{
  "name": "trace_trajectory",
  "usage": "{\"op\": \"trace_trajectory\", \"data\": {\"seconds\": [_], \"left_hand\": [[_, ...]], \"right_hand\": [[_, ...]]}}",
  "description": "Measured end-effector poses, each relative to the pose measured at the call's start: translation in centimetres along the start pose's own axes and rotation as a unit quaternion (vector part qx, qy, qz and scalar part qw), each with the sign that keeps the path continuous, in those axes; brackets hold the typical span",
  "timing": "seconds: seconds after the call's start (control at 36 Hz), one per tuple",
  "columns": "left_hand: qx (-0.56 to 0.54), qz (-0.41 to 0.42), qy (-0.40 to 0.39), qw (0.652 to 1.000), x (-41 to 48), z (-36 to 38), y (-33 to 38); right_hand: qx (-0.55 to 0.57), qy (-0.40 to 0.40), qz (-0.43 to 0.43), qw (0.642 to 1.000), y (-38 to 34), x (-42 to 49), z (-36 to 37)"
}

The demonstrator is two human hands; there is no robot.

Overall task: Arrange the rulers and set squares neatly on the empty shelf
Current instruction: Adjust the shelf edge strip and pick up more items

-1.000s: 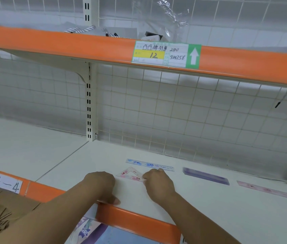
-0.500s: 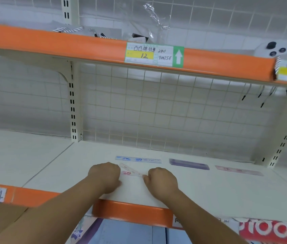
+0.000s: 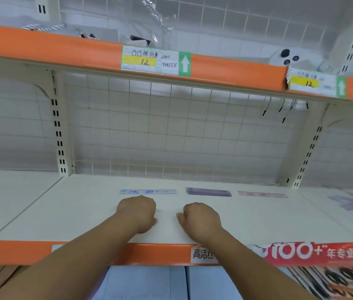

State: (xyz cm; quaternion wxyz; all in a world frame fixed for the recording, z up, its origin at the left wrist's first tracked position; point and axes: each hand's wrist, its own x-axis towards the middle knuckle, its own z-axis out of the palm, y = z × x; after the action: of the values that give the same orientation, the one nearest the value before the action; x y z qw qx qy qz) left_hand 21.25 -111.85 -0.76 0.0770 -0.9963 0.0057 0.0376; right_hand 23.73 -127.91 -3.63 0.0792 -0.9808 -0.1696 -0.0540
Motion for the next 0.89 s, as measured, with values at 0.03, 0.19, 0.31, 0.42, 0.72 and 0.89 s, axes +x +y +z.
{"op": "trace_trajectory", "data": {"seconds": [0.03,0.19,0.31,0.42,0.72,0.89], "left_hand": [[0.001,0.002,-0.001,1.0,0.1,-0.2,0.6],[0.002,0.014,0.004,1.0,0.4,-1.6,5.1],[-0.003,0.02,0.004,1.0,0.5,-2.3,8.8],[-0.008,0.022,0.006,1.0,0.6,-3.2,12.9],[-0.032,0.0,0.01,0.999,-0.3,-5.0,24.1],[-0.036,-0.007,0.011,0.999,-0.7,-5.8,28.7]], "right_hand": [[0.0,0.0,0.004,1.0,0.6,-0.2,-0.2],[-0.008,0.006,0.024,1.0,5.1,-1.8,-1.3],[-0.014,0.004,0.028,1.0,8.7,-3.0,-2.2],[-0.019,0.003,0.029,0.999,12.6,-4.2,-3.1],[-0.025,-0.007,0.015,1.0,23.2,-8.3,-5.4],[-0.024,-0.009,0.011,1.0,27.4,-9.9,-6.3]]}}
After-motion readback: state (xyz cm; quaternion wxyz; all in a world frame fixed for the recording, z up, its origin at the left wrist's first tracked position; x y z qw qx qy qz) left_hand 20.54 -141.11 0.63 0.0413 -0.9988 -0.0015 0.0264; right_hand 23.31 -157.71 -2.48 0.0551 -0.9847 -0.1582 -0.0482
